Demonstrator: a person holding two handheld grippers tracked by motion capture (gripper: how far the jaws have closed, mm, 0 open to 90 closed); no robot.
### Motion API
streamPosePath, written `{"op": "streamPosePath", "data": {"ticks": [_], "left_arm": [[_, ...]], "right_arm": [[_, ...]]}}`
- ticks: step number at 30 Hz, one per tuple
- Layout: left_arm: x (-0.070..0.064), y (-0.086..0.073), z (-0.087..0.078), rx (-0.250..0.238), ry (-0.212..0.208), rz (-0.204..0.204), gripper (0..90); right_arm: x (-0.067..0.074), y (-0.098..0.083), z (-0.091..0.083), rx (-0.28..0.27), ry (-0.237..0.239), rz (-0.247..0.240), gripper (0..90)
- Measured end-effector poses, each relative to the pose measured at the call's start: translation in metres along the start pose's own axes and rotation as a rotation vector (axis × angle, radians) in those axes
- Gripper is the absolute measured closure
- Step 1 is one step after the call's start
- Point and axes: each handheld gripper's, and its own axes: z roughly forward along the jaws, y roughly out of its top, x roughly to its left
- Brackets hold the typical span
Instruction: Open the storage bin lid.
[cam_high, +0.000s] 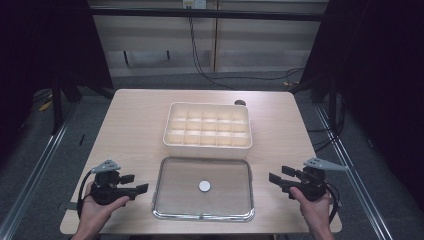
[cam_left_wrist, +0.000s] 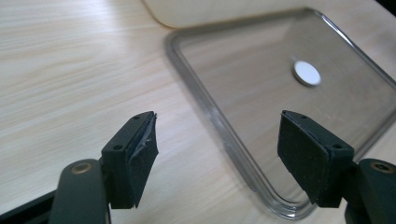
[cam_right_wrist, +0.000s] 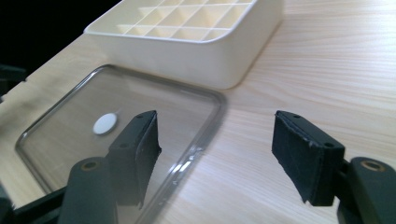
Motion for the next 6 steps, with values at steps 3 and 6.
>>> {"op": "streamPosePath", "data": {"ticks": [3,6], "left_arm": [[0.008,-0.007,-0.002,-0.009,0.018,-0.009,28.7],[0.012,-0.008,-0.004,-0.040,0.045,-0.044,31.3]], "right_arm": [[-0.008,-0.006,-0.003,-0.011,-0.017,0.017,30.3],[-0.015,-0.010,0.000,0.011,-0.032,0.014,29.0]]}}
